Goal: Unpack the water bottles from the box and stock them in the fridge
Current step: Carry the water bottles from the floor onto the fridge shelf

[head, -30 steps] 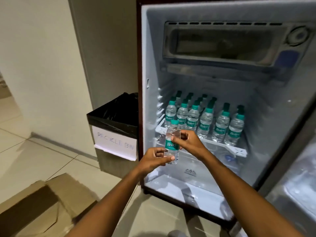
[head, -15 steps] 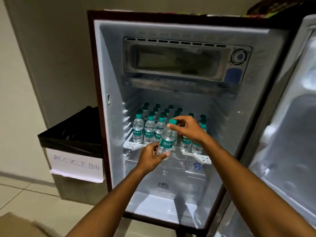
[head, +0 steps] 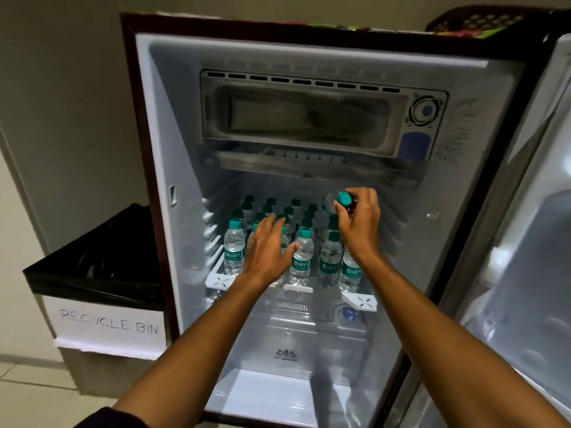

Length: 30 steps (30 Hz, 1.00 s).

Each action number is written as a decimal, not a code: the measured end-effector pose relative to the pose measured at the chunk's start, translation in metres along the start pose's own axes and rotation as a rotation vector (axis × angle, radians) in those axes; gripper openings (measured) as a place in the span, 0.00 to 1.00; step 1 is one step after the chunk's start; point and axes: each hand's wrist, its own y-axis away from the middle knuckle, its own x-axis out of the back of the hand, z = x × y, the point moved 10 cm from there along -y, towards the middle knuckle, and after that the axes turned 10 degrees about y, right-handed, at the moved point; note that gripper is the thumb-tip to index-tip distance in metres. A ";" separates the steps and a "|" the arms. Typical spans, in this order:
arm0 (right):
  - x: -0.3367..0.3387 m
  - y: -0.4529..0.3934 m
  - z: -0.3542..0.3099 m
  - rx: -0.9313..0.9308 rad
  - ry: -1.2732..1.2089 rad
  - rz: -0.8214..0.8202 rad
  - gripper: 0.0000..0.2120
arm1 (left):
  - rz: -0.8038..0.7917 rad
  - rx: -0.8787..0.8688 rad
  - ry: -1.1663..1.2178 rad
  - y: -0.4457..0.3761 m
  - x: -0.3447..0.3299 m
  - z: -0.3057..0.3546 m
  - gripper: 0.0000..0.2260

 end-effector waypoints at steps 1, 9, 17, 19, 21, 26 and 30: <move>-0.005 0.000 0.004 0.001 0.020 -0.009 0.10 | -0.006 -0.014 -0.071 -0.003 0.000 -0.003 0.31; -0.050 -0.027 0.044 -0.027 0.269 -0.206 0.05 | -0.017 -0.088 -0.317 -0.030 0.006 -0.024 0.31; -0.084 -0.066 0.074 -0.104 0.256 -0.216 0.20 | -0.076 -0.114 -0.363 -0.056 -0.003 -0.037 0.26; -0.094 -0.078 0.083 -0.132 0.264 -0.230 0.20 | -0.094 -0.107 -0.367 -0.059 -0.007 -0.041 0.27; -0.102 -0.084 0.091 -0.141 0.222 -0.228 0.18 | -0.117 -0.102 -0.380 -0.063 -0.011 -0.046 0.26; -0.131 -0.095 0.113 -0.156 0.258 -0.313 0.20 | -0.133 -0.096 -0.410 -0.077 -0.014 -0.058 0.33; -0.153 -0.098 0.130 -0.206 0.247 -0.399 0.14 | -0.135 -0.100 -0.385 -0.089 -0.015 -0.063 0.40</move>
